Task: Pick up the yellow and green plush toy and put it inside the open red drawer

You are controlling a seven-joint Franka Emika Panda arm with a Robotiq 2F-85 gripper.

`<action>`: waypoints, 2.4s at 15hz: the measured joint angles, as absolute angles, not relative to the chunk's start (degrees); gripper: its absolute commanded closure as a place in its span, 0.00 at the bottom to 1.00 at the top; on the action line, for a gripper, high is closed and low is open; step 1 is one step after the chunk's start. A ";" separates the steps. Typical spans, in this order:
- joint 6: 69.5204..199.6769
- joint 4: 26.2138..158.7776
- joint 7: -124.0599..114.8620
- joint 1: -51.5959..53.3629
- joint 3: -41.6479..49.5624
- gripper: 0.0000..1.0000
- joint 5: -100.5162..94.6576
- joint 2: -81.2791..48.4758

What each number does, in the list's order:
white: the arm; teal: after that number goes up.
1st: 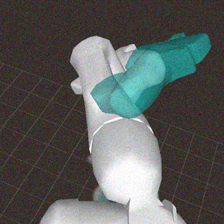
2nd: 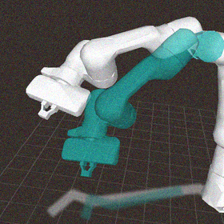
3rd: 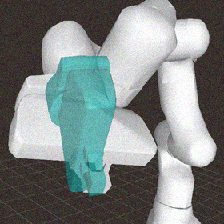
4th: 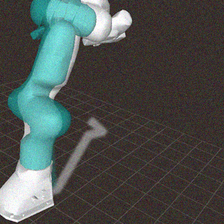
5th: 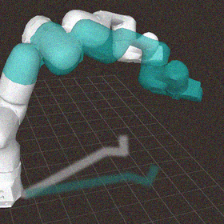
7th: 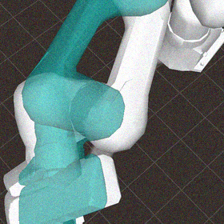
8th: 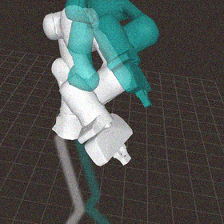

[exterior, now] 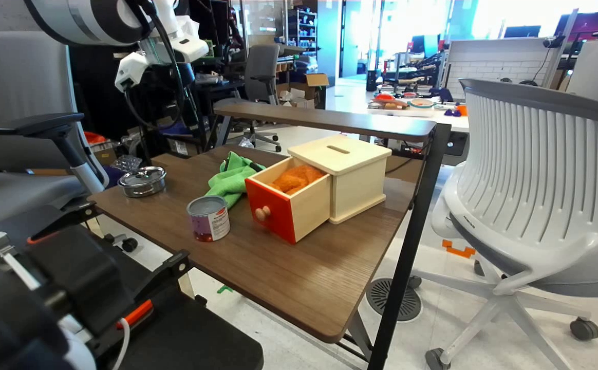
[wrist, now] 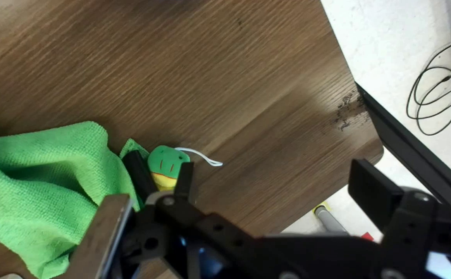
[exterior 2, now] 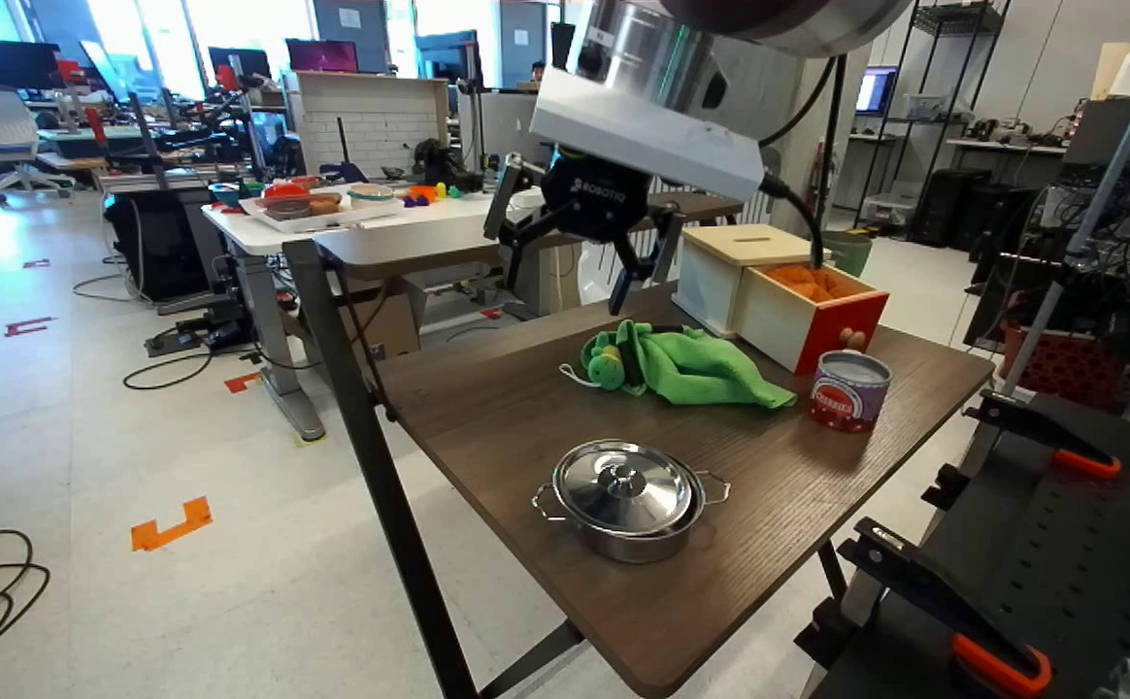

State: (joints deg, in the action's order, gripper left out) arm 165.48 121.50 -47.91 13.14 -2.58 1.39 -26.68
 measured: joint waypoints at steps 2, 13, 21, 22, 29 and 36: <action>165.48 119.89 -47.91 13.17 -2.17 0.00 3.01 -28.71; 165.48 112.20 -53.06 16.67 2.99 0.00 4.28 -38.32; 165.34 110.56 -54.76 16.59 4.53 0.00 5.01 -40.69; 165.30 110.56 -54.88 16.59 4.65 0.00 5.01 -40.76; 163.71 110.59 -55.03 16.59 5.17 0.35 5.01 -41.56; 161.25 110.05 -55.03 16.60 5.96 0.87 5.01 -42.68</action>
State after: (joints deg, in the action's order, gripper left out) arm 161.25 110.05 -55.03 16.60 5.96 5.01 -42.68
